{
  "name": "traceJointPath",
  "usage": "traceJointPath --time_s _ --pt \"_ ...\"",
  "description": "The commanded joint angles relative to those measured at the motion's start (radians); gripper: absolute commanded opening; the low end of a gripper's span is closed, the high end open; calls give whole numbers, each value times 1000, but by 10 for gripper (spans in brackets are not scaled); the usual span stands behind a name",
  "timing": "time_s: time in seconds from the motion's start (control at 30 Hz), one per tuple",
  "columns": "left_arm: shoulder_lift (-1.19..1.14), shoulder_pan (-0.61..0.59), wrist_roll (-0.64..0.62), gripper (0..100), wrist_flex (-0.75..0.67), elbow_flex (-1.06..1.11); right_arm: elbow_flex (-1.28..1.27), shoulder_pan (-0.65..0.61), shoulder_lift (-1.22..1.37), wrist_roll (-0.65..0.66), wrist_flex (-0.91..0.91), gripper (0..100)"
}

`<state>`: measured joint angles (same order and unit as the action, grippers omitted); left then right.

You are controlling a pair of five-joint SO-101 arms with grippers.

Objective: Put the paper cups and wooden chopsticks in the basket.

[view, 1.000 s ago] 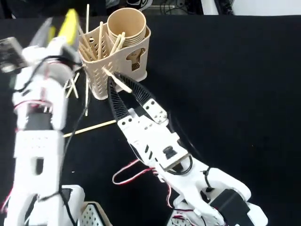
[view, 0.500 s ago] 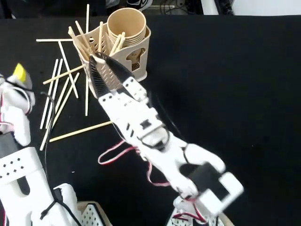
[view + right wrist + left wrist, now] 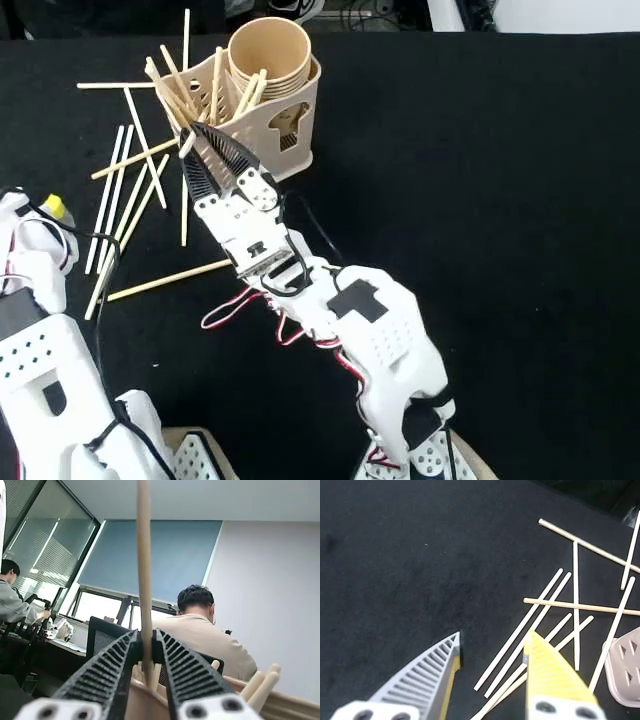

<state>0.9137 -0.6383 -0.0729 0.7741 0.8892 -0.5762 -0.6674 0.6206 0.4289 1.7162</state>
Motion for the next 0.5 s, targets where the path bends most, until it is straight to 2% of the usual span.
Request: traceJointPath --time_s 0.0,0.17,0.47 --pt "18 -5 3 210 3 -4 12 -5 -22 6 -11 46" --pt "17 -4 3 211 9 -4 -22 -8 -81 -44 -60 182" --pt "12 -4 3 212 11 -2 -157 -9 -289 -57 -60 185"
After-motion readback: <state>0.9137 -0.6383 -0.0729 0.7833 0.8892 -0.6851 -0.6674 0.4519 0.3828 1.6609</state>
